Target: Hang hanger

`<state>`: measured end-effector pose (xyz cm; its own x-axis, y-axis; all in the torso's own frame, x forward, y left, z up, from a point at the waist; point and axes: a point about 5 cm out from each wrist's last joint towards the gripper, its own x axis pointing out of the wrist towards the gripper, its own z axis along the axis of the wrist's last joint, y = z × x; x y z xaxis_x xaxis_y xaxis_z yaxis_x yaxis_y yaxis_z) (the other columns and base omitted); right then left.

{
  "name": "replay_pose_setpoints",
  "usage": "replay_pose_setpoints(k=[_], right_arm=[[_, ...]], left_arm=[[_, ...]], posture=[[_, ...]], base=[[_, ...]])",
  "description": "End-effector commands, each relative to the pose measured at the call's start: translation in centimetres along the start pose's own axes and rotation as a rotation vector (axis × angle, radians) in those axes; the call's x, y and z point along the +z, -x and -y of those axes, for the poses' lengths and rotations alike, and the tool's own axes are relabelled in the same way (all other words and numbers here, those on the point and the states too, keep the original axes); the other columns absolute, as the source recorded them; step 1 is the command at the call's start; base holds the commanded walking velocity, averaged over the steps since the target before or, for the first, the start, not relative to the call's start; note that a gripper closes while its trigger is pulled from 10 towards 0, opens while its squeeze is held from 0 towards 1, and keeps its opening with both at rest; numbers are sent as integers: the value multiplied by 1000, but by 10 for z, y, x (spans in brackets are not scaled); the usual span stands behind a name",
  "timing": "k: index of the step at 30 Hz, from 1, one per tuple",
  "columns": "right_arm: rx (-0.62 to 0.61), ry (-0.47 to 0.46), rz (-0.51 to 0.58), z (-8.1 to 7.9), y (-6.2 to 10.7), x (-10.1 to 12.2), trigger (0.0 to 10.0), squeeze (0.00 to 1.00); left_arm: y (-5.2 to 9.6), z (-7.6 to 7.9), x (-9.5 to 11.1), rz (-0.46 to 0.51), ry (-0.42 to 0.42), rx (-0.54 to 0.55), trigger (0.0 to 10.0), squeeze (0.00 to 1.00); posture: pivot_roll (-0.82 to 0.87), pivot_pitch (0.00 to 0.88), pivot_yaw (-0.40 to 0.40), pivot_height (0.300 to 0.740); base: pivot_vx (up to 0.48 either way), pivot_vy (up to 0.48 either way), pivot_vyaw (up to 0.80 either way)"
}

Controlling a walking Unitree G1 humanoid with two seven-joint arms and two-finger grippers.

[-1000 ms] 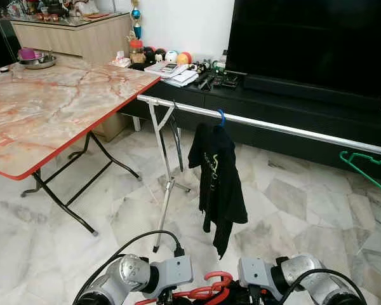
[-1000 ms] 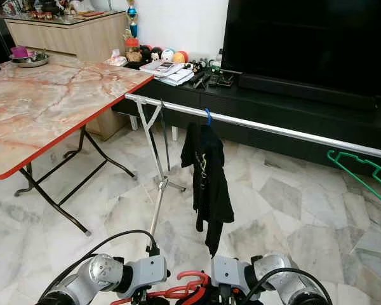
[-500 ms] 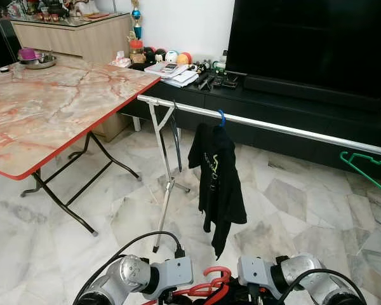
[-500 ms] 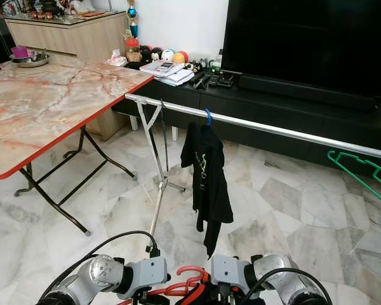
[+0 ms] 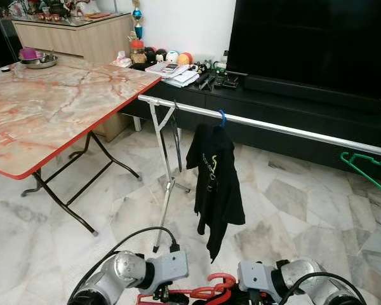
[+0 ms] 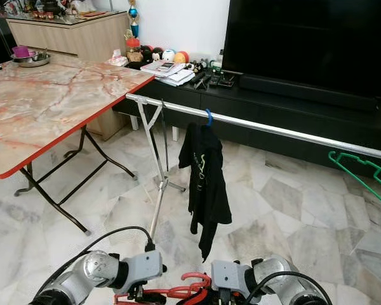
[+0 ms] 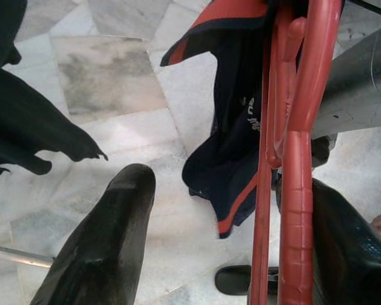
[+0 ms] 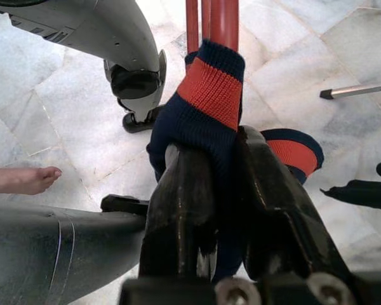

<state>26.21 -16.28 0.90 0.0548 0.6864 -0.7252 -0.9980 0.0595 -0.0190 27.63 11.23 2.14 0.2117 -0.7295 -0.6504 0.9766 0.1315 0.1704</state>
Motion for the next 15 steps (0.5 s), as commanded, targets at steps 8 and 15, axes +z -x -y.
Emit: replay_pose_setpoints(k=[8,15], right_arm=[[22,-6,-47,-5,1,-9,10000,0],[25,12,-57,-5,-1,-8,10000,0]], left_arm=[[3,-9,7,10,11,39,10000,0],[-1,-2,16,55,23,-71,10000,1000]], posture=[[5,8,-81,740],[7,11,-84,740]], base=[[0,0,0],[0,0,0]])
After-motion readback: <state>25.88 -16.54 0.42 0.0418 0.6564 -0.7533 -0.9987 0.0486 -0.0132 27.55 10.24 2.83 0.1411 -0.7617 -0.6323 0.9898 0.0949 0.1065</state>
